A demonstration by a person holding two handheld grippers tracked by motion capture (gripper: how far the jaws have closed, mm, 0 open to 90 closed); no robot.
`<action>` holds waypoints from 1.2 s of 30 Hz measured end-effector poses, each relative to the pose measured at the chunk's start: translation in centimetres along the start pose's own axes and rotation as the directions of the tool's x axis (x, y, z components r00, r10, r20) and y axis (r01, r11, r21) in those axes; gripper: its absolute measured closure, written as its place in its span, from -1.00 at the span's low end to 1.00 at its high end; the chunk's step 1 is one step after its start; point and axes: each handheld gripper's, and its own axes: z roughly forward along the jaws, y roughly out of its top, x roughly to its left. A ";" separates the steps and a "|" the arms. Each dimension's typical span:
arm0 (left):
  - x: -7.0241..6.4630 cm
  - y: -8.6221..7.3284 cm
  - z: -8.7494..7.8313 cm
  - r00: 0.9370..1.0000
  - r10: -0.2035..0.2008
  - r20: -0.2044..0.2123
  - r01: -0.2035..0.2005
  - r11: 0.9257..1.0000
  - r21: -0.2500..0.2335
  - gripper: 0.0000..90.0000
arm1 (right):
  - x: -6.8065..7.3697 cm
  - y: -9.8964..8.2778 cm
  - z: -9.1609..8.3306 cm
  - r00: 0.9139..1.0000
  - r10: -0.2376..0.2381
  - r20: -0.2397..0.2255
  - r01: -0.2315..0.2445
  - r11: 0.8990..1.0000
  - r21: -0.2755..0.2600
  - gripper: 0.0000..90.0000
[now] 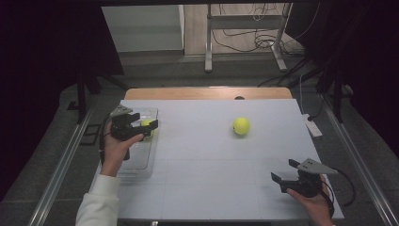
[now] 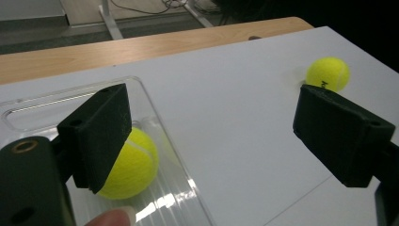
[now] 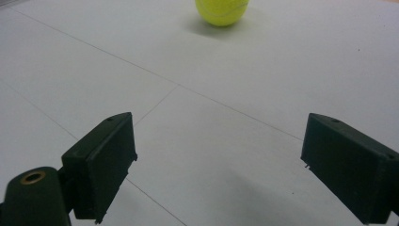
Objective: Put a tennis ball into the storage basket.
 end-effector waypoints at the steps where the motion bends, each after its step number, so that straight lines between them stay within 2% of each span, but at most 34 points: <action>1: -0.1 0.0 0.0 1.000 0.003 0.006 -0.003 1.000 -0.001 -0.71 | 0.0 0.0 0.0 1.000 0.000 0.001 0.000 1.000 0.000 -0.76; 6: -0.6 0.2 -0.3 0.999 0.006 0.039 -0.005 1.000 -0.016 -0.71 | 0.0 0.0 0.0 1.000 -0.002 0.005 0.002 1.000 0.004 -0.77; 16: -1.7 0.3 -0.3 0.997 0.025 0.075 -0.023 0.999 -0.025 -0.71 | 0.0 0.0 0.0 1.000 -0.003 0.007 0.002 1.000 0.005 -0.76; 25: -2.7 0.4 -0.2 0.994 0.052 0.092 -0.050 0.998 -0.026 -0.71 | 0.0 0.0 0.0 1.000 -0.003 0.005 0.003 1.000 0.003 -0.76; 36: -3.7 0.3 0.5 0.991 0.069 0.115 -0.069 0.998 -0.005 -0.71 | 0.0 0.0 0.0 1.000 -0.001 0.004 0.001 1.000 0.003 -0.76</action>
